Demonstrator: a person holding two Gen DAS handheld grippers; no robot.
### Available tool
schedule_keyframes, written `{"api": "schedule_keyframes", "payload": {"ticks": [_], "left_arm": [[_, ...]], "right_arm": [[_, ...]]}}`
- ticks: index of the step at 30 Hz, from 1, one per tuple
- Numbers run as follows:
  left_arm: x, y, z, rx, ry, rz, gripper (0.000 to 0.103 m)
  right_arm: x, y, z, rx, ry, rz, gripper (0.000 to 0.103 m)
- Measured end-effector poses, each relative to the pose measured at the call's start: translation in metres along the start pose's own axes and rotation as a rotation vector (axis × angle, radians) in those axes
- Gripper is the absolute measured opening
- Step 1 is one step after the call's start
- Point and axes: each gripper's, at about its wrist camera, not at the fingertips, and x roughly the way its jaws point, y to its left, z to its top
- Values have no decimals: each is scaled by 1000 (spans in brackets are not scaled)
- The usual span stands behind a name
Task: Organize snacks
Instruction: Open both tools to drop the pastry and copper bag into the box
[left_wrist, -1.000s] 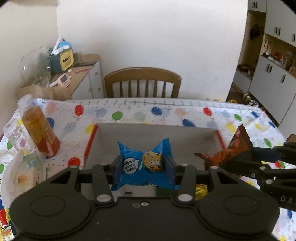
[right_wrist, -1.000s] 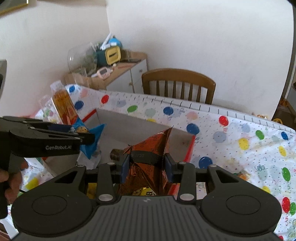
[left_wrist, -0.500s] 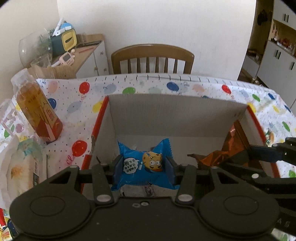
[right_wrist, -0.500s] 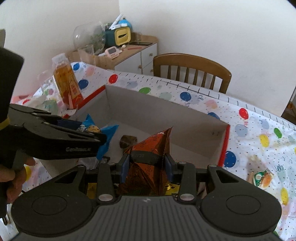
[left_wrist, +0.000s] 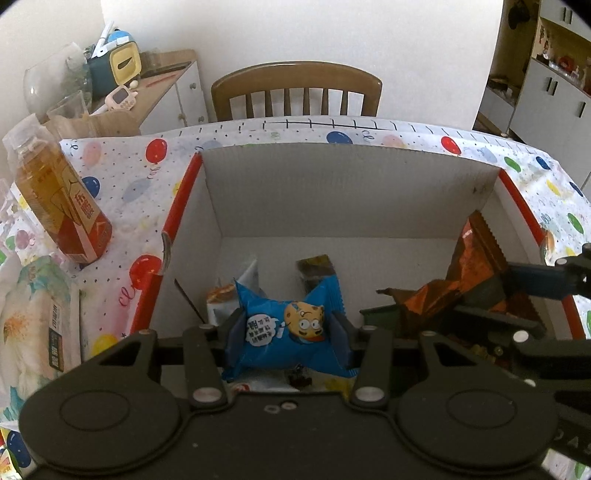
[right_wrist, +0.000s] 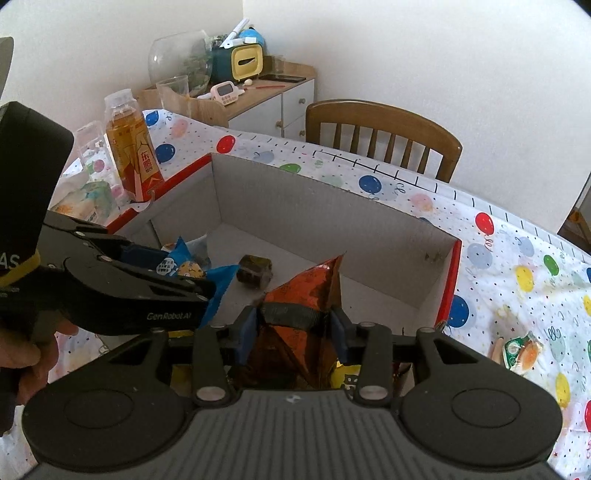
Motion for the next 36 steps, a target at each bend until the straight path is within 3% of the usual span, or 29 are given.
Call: {"api": "schedule_keyframes", "payload": {"ticks": [5,8,13,21,36], "left_arm": [[-6,-2,0,-2,-9,-4,52],[-13,-3,0,-1,-30,0,60],[-28,-8,1,9,-62,-2,64],[-52,-14,-3,6,-110,-7,77],[-105,-40,-12,-18,-199,-39,86]], "right_arm": [[-7,1,-1,7,-10,15,53],[-13,0,-2,10,-16,24,53],[-29,-4,-4,23,-38,39,62],[-58,-14,-11,35,-80,49,65],[-126,-54,-26,115,-180,114,81]]}}
